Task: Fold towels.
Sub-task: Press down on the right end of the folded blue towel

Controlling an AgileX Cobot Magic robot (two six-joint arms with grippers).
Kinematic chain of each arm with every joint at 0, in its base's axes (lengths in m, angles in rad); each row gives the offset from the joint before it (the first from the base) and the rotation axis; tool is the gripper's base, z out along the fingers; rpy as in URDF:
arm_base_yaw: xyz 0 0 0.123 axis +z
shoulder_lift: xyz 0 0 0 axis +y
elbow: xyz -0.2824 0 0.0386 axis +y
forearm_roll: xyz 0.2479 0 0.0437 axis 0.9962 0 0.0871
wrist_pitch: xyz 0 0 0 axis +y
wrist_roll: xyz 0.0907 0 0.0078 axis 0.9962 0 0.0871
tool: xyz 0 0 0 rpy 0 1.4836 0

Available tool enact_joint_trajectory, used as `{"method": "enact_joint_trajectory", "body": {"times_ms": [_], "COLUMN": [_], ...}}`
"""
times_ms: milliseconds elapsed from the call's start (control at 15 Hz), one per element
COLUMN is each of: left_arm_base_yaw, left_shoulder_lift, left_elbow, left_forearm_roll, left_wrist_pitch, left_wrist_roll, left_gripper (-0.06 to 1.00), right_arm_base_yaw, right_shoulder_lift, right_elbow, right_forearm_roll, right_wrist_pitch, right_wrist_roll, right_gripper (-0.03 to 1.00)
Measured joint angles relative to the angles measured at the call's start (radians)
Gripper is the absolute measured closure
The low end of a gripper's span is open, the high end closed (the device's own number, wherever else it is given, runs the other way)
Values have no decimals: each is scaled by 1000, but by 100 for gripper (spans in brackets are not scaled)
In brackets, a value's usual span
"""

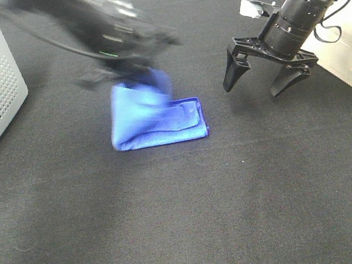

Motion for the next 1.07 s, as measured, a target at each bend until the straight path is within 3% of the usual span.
{"method": "enact_joint_trajectory", "body": {"times_ms": [67, 267, 333, 467, 733, 800, 867, 933, 1067], "left_arm_base_yaw": [-15, -31, -31, -27, 57, 57, 87, 134, 186], "left_shoulder_lift": [26, 49, 49, 42, -16, -16, -28, -42, -45], "left_elbow": [-36, -79, -87, -91, -91, -91, -91, -91, -92], "left_forearm_roll": [-9, -43, -50, -34, 99, 99, 123, 138, 146], "left_wrist_pitch": [-15, -38, -43, -35, 20, 20, 36, 52, 76], "left_wrist_roll": [-24, -36, -36, -28, 56, 56, 61, 63, 63], "left_gripper": [74, 31, 22, 16, 16, 16, 16, 16, 16], "right_arm_base_yaw": [0, 0, 0, 0, 0, 0, 0, 0, 1], "right_shoulder_lift": [0, 0, 0, 0, 0, 0, 0, 0, 0], "right_elbow": [0, 0, 0, 0, 0, 0, 0, 0, 0], "right_forearm_roll": [1, 1, 2, 12, 120, 120, 184, 356, 580], "right_wrist_pitch": [4, 16, 19, 51, 85, 85, 102, 143, 190], "right_wrist_roll": [0, 0, 0, 0, -36, -36, -74, -182, -285], "right_gripper": [1, 1, 1, 1, 1, 1, 1, 1, 1]}}
